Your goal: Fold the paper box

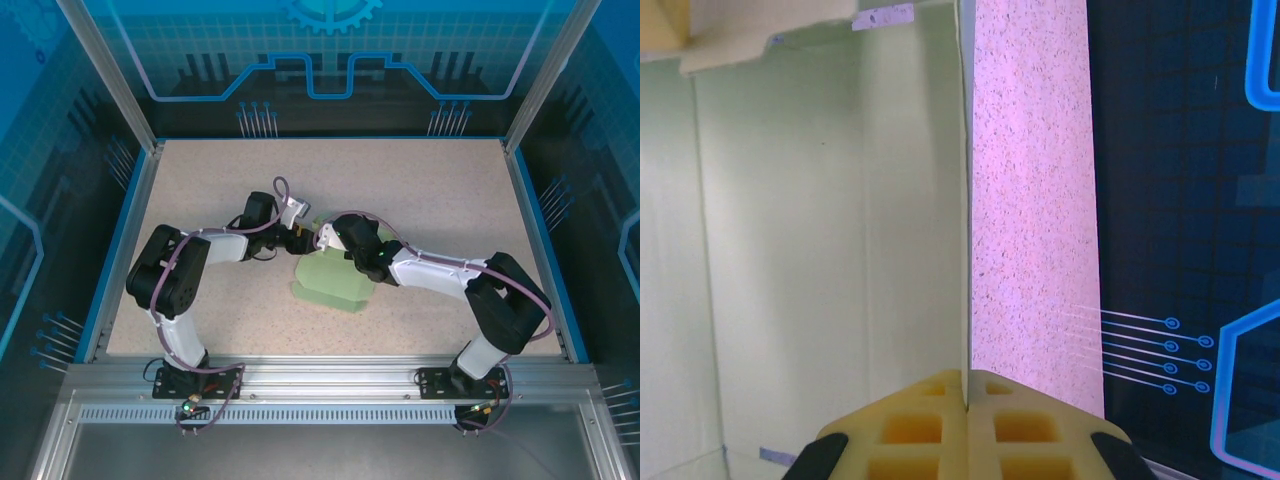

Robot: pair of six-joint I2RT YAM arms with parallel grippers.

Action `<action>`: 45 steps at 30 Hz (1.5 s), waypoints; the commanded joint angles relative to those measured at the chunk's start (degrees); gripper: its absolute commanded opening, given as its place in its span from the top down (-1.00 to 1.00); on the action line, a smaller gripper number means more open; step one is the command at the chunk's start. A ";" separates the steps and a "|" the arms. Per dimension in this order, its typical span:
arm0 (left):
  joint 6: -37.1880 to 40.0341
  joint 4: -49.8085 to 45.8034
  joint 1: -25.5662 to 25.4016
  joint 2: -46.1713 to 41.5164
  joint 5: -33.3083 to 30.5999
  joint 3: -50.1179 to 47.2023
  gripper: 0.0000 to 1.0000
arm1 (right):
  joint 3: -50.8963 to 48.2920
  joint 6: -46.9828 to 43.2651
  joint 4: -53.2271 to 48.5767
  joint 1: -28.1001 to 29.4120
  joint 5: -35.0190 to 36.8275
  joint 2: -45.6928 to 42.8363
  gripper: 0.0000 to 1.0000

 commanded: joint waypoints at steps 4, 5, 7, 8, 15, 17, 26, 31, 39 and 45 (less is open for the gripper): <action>2.19 0.96 0.16 -0.42 0.16 -0.32 -0.11 | 1.98 2.63 -3.05 -0.46 -2.89 -2.05 1.00; 2.15 1.05 0.16 -0.45 -0.30 -0.42 -0.12 | 1.98 2.79 -3.36 -0.54 -3.08 -2.09 1.00; 0.98 2.20 0.18 -0.53 -2.26 -0.61 -0.11 | 1.96 3.11 -3.62 -0.72 -3.29 -1.96 1.00; 0.28 3.09 0.18 -0.52 -3.29 -0.85 -0.11 | 1.98 3.12 -3.78 -0.65 -3.21 -1.86 1.00; -1.72 6.99 -0.45 -1.36 -11.30 -2.67 -0.10 | 2.09 3.98 -4.96 -0.74 -3.81 -1.65 1.00; -1.67 7.79 -0.67 -1.75 -12.57 -3.14 -0.10 | 2.21 4.17 -5.19 -0.81 -4.15 -1.58 1.00; 0.20 10.42 -1.25 -2.16 -9.84 -4.11 -0.15 | 3.79 4.79 -6.40 -1.18 -5.36 -0.16 1.00; 1.31 10.63 -1.16 -1.77 -6.67 -3.84 -0.16 | 4.04 4.25 -6.55 -1.49 -5.53 -0.59 1.00; 3.28 8.31 -0.21 -1.15 -5.49 -2.80 -0.17 | 4.75 3.74 -8.09 -1.87 -6.93 -1.32 1.00; 2.04 10.70 0.95 -0.94 -3.93 -3.48 -0.22 | 5.24 3.89 -8.90 -2.22 -8.06 -1.22 1.00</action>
